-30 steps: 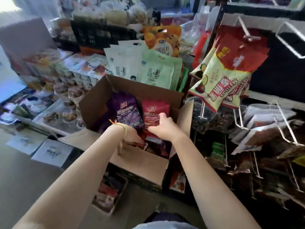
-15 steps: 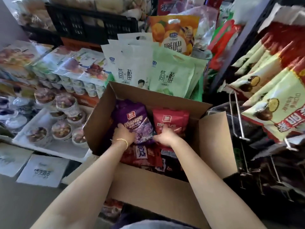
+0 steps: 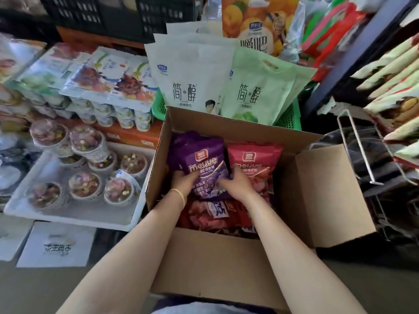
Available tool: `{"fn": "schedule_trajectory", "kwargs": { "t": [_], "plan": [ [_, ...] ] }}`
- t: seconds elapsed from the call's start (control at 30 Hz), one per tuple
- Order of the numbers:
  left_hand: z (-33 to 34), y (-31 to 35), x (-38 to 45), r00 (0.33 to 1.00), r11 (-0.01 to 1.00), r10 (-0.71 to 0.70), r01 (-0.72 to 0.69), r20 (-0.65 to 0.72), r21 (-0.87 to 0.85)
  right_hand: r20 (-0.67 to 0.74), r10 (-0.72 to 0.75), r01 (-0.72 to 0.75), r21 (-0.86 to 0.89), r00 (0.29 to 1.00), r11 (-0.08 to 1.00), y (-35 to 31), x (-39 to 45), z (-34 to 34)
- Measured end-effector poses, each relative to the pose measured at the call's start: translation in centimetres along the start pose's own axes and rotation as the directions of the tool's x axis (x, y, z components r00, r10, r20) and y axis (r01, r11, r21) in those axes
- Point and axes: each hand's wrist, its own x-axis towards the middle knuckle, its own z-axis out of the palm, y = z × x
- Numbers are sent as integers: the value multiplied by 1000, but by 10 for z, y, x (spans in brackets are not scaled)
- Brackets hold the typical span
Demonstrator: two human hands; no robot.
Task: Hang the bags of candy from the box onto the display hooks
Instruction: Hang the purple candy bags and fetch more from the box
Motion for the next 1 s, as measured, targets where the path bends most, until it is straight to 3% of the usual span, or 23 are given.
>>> {"fn": "schedule_trajectory", "kwargs": {
  "t": [0.13, 0.23, 0.33, 0.53, 0.73, 0.87, 1.0],
  "plan": [
    [-2, 8, -12, 995, 996, 17, -8, 95, -92, -2, 34, -34, 11, 999, 999, 3, -3, -5],
    [5, 30, -31, 978, 991, 26, 1, 208, -133, -77, 1, 15, 200, 997, 980, -6, -20, -21],
    [11, 54, -55, 943, 986, 90, -40, 319, -161, -56, -56, 73, 371, 997, 926, -20, -38, -43],
    [45, 94, -129, 913, 932, 304, -225, 272, -284, -145, -272, 308, 473, 951, 825, -43, -92, -100],
    [118, 97, -221, 826, 860, 474, -360, 305, -363, -270, -327, 420, 472, 906, 775, -14, -175, -195],
    [197, 78, -288, 746, 839, 533, -406, 398, -363, -398, -221, 398, 445, 890, 802, 44, -228, -271],
    [293, 52, -355, 718, 818, 573, -467, 395, -337, -515, -188, 472, 502, 837, 725, 112, -268, -347]
  ]
}}
